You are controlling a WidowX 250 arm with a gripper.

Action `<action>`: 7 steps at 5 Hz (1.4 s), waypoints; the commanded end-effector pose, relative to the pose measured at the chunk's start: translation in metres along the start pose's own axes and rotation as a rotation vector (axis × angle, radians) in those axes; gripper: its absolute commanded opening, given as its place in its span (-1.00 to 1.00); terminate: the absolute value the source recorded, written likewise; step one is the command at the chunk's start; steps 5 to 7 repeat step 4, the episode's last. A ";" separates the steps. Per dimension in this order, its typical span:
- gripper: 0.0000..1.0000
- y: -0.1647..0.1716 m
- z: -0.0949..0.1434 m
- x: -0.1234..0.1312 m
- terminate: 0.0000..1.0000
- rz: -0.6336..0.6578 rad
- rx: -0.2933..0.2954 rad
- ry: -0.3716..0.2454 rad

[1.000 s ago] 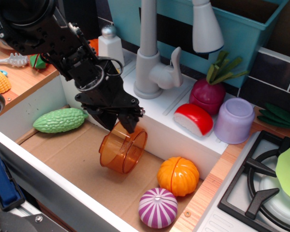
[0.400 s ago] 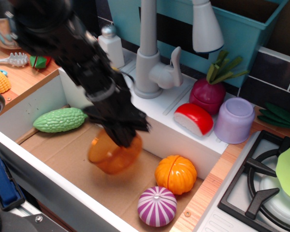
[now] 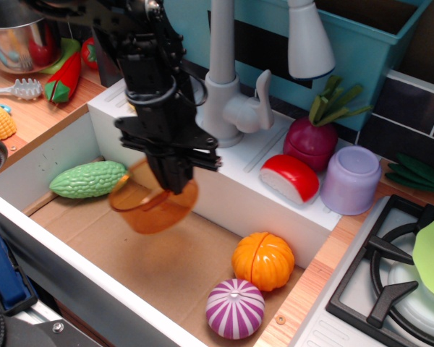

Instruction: Flip orange pot upright in sink

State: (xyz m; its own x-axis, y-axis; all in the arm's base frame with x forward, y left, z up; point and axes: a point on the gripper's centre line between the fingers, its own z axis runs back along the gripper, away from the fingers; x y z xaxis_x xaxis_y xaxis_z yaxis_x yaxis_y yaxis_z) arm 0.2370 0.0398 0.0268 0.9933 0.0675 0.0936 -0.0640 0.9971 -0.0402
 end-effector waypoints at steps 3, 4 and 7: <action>1.00 -0.010 -0.014 -0.008 -1.00 -0.181 0.256 -0.048; 1.00 -0.010 -0.014 -0.008 1.00 -0.181 0.256 -0.048; 1.00 -0.010 -0.014 -0.008 1.00 -0.181 0.256 -0.048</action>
